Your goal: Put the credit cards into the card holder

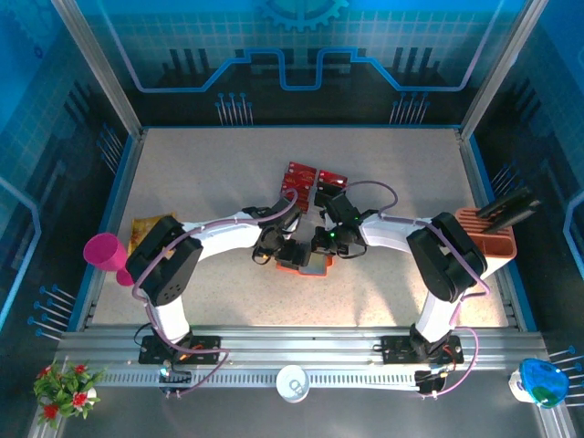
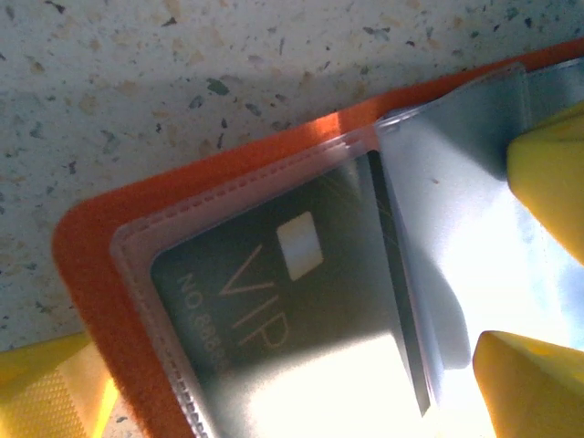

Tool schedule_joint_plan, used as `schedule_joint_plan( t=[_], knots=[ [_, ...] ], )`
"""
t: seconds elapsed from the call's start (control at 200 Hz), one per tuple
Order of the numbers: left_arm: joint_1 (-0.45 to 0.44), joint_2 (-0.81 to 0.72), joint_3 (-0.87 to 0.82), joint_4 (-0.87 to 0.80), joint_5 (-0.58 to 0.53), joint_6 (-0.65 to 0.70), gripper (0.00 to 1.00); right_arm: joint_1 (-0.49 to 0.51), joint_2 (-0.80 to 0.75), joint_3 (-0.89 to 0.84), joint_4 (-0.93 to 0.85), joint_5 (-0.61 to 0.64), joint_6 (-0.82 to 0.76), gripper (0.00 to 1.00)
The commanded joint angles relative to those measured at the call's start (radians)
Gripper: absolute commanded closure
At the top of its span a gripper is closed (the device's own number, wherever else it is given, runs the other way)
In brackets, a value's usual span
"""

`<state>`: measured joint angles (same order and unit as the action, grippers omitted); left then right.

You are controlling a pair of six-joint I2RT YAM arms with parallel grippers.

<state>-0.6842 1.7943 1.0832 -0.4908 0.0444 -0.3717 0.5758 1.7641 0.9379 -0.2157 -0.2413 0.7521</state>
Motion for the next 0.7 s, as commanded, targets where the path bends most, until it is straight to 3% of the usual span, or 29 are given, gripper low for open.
schedule_joint_plan(
  t=[0.0,0.1,0.245,0.355,0.605,0.695],
  knots=[
    [-0.007,0.025,-0.040,-0.002,-0.020,0.016,0.01,-0.008,0.000,0.007,-0.021,-0.009,0.008,1.00],
    [-0.007,0.028,-0.050,0.004,-0.016,0.009,0.02,-0.020,-0.052,0.004,-0.024,0.005,0.018,1.00],
    [-0.007,0.031,-0.058,0.014,-0.005,0.005,0.08,-0.034,-0.106,-0.001,-0.037,0.024,0.024,0.82],
    [-0.006,0.035,-0.059,0.018,0.003,0.004,0.12,-0.038,-0.120,-0.001,-0.044,0.030,0.025,0.76],
    [-0.007,0.033,-0.060,0.021,0.009,0.001,0.15,-0.031,-0.102,-0.013,-0.024,0.005,0.042,0.73],
    [-0.006,0.024,-0.057,0.016,0.004,-0.005,0.09,-0.027,-0.126,-0.025,-0.022,0.012,0.048,0.72]
  ],
)
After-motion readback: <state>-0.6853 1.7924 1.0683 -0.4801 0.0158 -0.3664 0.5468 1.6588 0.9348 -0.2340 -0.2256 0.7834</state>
